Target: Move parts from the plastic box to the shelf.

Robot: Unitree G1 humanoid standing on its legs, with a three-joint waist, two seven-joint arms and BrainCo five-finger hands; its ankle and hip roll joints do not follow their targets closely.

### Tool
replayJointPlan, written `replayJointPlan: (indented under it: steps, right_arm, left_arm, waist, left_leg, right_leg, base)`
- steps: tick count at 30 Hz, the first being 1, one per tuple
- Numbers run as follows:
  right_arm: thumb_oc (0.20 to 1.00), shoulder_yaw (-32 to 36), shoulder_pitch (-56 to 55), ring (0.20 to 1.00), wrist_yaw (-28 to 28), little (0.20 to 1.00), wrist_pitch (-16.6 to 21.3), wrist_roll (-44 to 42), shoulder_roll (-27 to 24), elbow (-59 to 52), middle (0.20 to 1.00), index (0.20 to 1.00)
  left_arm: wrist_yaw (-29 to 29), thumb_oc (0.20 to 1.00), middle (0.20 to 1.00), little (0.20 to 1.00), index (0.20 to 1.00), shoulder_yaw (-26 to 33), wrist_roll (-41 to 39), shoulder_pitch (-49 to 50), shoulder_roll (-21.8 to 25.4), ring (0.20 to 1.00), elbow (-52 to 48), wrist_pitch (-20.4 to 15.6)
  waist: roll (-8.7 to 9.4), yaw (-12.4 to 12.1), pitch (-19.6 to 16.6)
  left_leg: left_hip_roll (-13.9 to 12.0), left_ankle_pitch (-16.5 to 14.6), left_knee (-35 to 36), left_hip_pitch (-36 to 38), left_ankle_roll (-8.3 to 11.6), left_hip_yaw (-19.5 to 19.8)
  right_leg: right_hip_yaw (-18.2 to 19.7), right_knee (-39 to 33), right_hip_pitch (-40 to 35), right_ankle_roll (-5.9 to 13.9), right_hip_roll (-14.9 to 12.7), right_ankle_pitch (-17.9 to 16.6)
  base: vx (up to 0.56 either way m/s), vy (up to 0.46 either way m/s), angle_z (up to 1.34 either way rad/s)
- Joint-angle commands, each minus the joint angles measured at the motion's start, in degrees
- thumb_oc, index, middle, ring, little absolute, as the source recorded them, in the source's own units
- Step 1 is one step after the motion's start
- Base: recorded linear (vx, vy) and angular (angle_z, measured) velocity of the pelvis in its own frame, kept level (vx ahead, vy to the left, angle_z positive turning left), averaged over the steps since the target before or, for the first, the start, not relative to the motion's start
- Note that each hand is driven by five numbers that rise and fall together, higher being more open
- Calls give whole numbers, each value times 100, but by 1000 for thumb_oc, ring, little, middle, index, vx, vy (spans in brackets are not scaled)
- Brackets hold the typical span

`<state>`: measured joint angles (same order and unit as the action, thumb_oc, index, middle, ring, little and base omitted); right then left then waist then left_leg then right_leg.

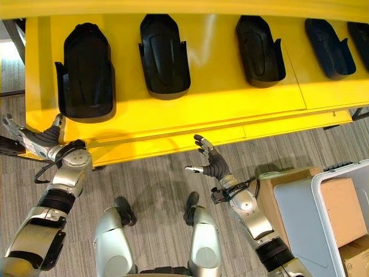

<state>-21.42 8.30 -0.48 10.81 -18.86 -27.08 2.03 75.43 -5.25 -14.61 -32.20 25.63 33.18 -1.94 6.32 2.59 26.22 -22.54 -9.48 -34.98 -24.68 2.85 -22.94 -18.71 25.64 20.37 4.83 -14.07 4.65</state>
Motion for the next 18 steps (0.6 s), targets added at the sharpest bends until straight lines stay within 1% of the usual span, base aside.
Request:
replayJointPlan:
  steps: [1, 3, 6, 7, 9, 11, 15, 16, 18]
  right_arm:
    - [1000, 291, 44, 1000, -51, 1000, 297, -46, 136, -539, 1000, 1000]
    - [1000, 319, -40, 1000, -27, 1000, 327, -72, 144, -598, 1000, 1000]
    - [1000, 365, -141, 1000, 56, 1000, 361, -57, 192, -679, 1000, 1000]
    - [1000, 371, -195, 1000, 110, 1000, 420, 11, 212, -729, 1000, 1000]
    - [1000, 379, -242, 1000, 148, 1000, 426, 39, 227, -810, 1000, 1000]
    - [1000, 365, -302, 1000, 223, 1000, 500, 13, 222, -914, 1000, 1000]
    - [1000, 335, -395, 1000, 186, 1000, 594, 30, 192, -1049, 1000, 1000]
    - [1000, 324, -423, 1000, 167, 1000, 637, 53, 185, -1093, 1000, 1000]
    - [1000, 326, -462, 1000, 161, 1000, 709, 146, 146, -1167, 1000, 1000]
  left_arm:
    - [399, 1000, 1000, 1000, 1000, 271, -1032, 745, -678, 1000, 278, -187]
    - [528, 1000, 1000, 1000, 1000, 381, -975, 834, -687, 1000, 153, -334]
    - [447, 1000, 1000, 1000, 1000, 496, -738, 1070, -757, 1000, -83, -565]
    - [326, 1000, 1000, 1000, 1000, 503, -488, 1283, -740, 1000, -350, -540]
    - [295, 1000, 1000, 1000, 1000, 457, -294, 1469, -742, 1000, -649, -497]
    - [39, 1000, 1000, 1000, 1000, 397, 44, 1790, -682, 1000, -1088, -520]
    - [-334, 1000, 1000, 1000, 1000, 351, 308, 2331, -550, 1000, -1693, -591]
    - [-536, 1000, 1000, 1000, 1000, 353, 455, 2537, -507, 1000, -1902, -642]
    - [-768, 1000, 1000, 1000, 1000, 345, 668, 2823, -419, 1000, -2208, -731]
  waist:
    - [66, -147, 357]
    - [70, -171, 357]
    - [67, -229, 357]
    - [62, -292, 357]
    - [59, -351, 357]
    - [55, -465, 357]
    - [28, -652, 357]
    - [18, -727, 357]
    - [0, -839, 356]
  left_leg:
    - [268, 401, 303, -120, 19, -175]
    - [278, 421, 345, -93, 24, -156]
    - [303, 469, 458, -27, 42, -119]
    - [329, 502, 565, 20, 54, -87]
    - [351, 551, 683, 80, 74, -52]
    - [380, 600, 846, 172, 103, 1]
    - [413, 693, 1086, 344, 179, 126]
    - [424, 738, 1191, 426, 213, 188]
    - [434, 800, 1341, 562, 273, 285]
  right_leg:
    - [-353, 568, -629, 92, 69, 902]
    - [-373, 488, -710, 95, 99, 896]
    - [-425, 342, -834, 103, 135, 868]
    - [-461, 227, -912, 106, 157, 847]
    - [-515, 105, -1005, 110, 170, 817]
    - [-609, -41, -1116, 100, 188, 792]
    - [-736, -242, -1310, 67, 219, 763]
    - [-783, -307, -1382, 52, 235, 752]
    - [-845, -391, -1490, 32, 255, 747]
  base:
    - [-1, -63, 7]
    - [-7, -70, 8]
    - [-19, -88, 1]
    - [-39, -134, 1]
    - [-38, -123, 16]
    - [-50, -158, 14]
    - [-46, -149, 9]
    - [-45, -132, 19]
    - [-58, -139, 15]
